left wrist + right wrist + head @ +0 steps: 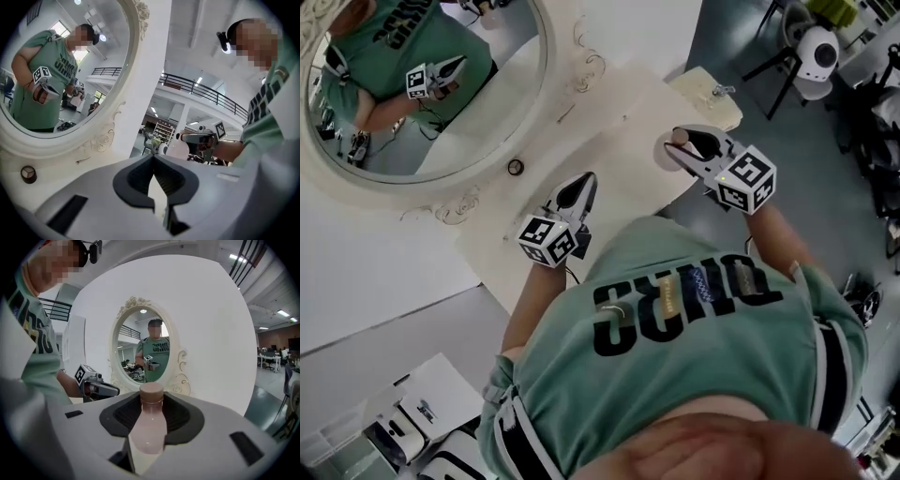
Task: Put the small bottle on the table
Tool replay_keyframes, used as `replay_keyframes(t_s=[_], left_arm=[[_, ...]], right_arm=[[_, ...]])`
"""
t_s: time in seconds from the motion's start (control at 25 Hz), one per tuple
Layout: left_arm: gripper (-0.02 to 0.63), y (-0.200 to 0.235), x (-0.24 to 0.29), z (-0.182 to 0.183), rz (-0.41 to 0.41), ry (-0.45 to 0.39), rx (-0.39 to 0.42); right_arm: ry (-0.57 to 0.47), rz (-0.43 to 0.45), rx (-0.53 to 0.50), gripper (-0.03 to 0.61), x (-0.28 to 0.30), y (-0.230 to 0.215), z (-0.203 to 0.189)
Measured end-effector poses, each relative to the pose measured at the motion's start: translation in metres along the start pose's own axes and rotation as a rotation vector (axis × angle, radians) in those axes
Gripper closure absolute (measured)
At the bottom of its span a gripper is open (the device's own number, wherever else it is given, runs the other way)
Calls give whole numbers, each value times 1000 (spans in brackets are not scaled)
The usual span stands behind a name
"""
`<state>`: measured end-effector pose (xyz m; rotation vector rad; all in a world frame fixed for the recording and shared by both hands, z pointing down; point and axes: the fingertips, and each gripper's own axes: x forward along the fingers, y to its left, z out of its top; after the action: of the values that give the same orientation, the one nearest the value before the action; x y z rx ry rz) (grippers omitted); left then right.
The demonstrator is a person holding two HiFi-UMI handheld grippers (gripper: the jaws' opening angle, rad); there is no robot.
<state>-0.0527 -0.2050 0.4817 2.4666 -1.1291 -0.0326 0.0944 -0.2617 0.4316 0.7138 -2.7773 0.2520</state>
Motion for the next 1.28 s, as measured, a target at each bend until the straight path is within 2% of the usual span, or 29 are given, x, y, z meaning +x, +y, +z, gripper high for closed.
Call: replay_keyframes(t_s=[0.16, 0.32, 0.64, 0.96, 1.28], left_arm=[[604, -4, 40, 18, 39, -28, 35], [604, 5, 61, 31, 46, -24, 67], [604, 59, 91, 49, 22, -18, 113], [604, 111, 125, 32, 16, -8, 97], [604, 144, 151, 2, 12, 8, 64]], right_arm=[[9, 46, -42, 446, 3, -32, 6], [5, 67, -36, 446, 25, -51, 11], [-2, 42, -11, 446, 89, -80, 18], [9, -16, -24, 446, 142, -120, -3], [23, -48, -17, 446, 186, -160, -35]])
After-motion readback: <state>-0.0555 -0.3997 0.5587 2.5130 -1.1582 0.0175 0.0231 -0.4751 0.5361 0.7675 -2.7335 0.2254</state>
